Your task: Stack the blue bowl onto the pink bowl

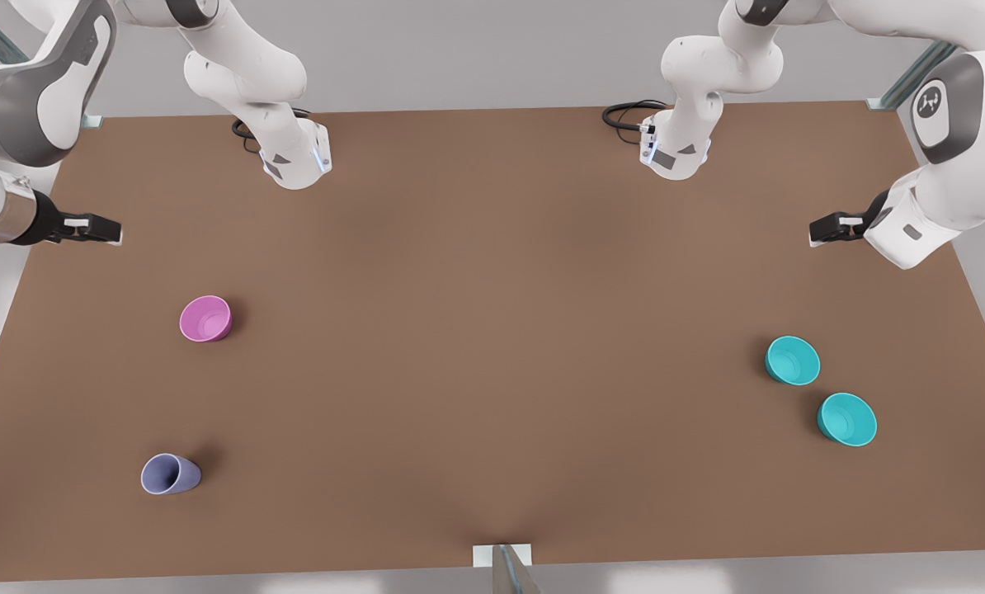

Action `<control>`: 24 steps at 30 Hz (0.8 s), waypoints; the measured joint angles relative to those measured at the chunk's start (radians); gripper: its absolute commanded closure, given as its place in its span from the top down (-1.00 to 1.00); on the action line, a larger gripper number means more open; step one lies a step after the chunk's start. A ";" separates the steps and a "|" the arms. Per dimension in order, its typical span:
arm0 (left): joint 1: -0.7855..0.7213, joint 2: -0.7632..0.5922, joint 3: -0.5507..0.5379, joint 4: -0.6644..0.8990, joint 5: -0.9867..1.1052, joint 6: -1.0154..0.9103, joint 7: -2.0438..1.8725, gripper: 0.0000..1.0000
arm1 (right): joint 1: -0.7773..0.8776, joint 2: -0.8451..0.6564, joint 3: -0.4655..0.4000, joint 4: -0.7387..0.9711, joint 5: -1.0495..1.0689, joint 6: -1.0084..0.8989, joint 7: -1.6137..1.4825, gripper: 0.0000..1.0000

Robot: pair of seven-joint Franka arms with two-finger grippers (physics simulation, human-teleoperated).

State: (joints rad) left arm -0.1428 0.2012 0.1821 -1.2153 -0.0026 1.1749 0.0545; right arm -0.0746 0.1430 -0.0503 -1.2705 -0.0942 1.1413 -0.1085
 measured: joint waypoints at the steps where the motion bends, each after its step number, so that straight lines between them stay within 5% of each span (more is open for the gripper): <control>1: 0.000 0.000 0.000 0.000 0.000 0.000 0.000 1.00 | 0.001 0.007 -0.001 0.001 -0.001 0.000 -0.001 1.00; 4: 0.001 0.007 0.000 0.000 -0.001 0.002 0.001 1.00 | -0.002 0.112 -0.006 0.009 -0.038 0.009 -0.001 1.00; 14: 0.013 0.095 0.027 -0.004 -0.149 0.025 -0.002 1.00 | -0.190 0.097 -0.006 -0.605 0.045 0.519 0.005 1.00; 24: -0.002 0.111 0.029 -0.010 -0.121 0.062 -0.010 1.00 | -0.264 0.169 -0.006 -0.790 0.173 0.859 0.033 1.00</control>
State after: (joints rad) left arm -0.1452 0.3125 0.2106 -1.2256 -0.1231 1.2372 0.0447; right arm -0.3390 0.3115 -0.0566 -2.0610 0.0789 2.0005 -0.0752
